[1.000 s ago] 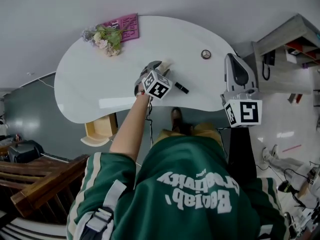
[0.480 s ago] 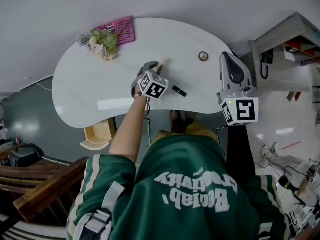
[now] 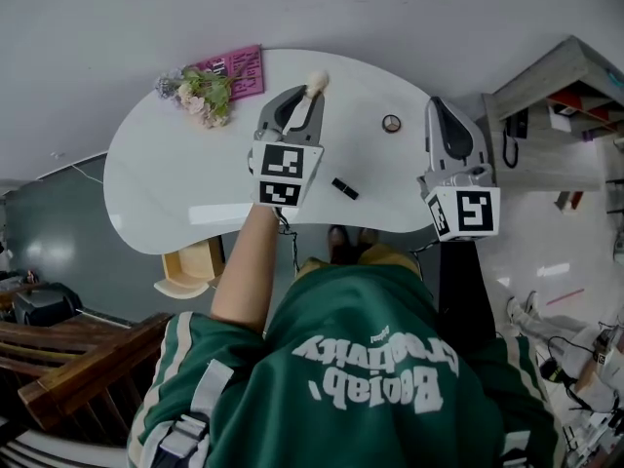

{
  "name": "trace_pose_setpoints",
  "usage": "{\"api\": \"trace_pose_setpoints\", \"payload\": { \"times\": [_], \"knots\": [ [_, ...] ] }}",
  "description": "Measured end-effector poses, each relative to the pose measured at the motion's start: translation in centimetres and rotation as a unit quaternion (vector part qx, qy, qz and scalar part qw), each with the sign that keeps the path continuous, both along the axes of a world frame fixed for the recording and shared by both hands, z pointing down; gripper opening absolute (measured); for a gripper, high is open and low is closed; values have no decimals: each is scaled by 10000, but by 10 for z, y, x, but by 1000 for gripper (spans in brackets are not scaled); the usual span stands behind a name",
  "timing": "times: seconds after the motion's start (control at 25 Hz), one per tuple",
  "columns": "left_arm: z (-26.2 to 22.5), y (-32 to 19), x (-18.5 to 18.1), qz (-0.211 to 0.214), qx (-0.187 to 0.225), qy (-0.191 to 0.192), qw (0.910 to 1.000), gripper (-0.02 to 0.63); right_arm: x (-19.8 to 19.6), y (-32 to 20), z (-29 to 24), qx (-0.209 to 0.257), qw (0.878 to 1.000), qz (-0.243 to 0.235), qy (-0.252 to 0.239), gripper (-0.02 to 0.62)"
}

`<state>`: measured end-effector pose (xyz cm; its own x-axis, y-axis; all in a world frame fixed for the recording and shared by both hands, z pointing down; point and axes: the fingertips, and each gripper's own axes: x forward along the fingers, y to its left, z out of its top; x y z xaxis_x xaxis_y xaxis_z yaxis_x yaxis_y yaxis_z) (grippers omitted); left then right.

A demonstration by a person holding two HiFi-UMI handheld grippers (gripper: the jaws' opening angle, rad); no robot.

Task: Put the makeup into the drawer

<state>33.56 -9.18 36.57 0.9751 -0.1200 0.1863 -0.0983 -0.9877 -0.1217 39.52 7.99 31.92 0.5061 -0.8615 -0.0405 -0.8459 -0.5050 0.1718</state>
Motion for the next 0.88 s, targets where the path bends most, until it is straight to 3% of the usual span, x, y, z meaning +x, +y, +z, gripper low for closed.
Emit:
{"api": "trace_pose_setpoints", "payload": {
  "times": [0.16, 0.28, 0.6, 0.88],
  "knots": [
    [-67, 20, -2, 47, 134, 998, 9949, 97, 4, 5, -9, 110, 9999, 46, 118, 9],
    [-86, 31, -4, -7, 258, 1342, 9906, 98, 9, 13, -14, 200, 9996, 129, 161, 9],
    [-84, 23, -13, -629, 388, 1228, 9897, 101, 20, -2, -11, 207, 9990, -378, 86, 9],
    [-87, 14, -46, -1312, 530, 1243, 9821, 106, 15, -29, -4, 338, 9933, -1108, -34, 9]
  ]
}}
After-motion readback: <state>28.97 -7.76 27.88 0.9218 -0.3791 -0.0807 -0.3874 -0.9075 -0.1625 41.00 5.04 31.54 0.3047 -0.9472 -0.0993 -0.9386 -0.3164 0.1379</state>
